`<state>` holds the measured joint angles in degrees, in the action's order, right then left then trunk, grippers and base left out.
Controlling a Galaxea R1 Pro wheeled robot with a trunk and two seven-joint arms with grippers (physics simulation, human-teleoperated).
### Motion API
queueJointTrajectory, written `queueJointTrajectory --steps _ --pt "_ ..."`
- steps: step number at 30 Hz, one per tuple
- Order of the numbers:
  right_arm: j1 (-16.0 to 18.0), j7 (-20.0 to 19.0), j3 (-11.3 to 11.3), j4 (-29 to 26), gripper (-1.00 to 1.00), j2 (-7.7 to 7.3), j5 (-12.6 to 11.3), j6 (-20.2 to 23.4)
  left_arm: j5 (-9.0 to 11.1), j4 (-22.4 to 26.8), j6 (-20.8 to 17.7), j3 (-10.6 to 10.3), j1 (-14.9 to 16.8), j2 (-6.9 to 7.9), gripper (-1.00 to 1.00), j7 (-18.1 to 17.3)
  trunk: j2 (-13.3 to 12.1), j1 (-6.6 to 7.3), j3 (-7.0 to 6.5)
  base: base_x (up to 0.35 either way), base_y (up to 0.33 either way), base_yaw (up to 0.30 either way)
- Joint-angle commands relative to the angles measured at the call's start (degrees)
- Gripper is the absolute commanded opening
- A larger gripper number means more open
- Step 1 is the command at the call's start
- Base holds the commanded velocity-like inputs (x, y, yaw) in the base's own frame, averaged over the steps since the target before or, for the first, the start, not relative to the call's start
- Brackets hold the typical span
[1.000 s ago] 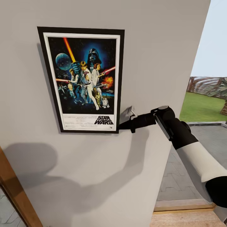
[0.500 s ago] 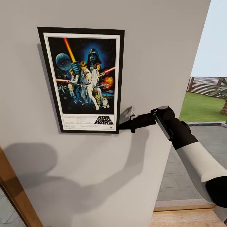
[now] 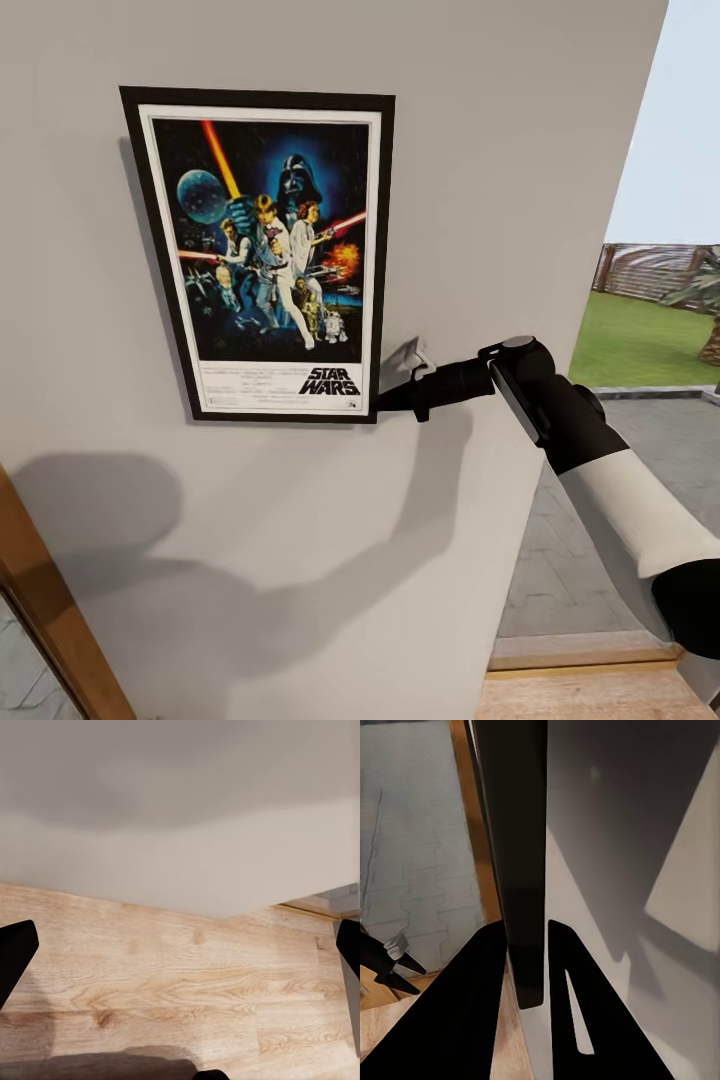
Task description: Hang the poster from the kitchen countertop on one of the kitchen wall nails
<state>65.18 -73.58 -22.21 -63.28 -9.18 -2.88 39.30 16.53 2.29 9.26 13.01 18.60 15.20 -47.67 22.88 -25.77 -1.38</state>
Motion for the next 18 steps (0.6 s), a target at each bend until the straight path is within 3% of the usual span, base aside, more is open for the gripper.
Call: queueJointTrajectory --steps 1,18 --pt "0.04 0.01 -0.12 -0.02 -1.00 -0.05 -0.36 0.61 -0.10 -0.09 0.32 0.11 0.03 0.01 1.00 -0.14 0.04 -0.02 0.03 0.000 0.000 0.000" --pt "0.04 0.01 -0.12 -0.01 -1.00 -0.05 -0.34 0.61 -0.10 -0.09 0.32 0.12 0.03 0.01 1.00 -0.14 0.04 -0.02 0.03 0.000 0.031 0.000"
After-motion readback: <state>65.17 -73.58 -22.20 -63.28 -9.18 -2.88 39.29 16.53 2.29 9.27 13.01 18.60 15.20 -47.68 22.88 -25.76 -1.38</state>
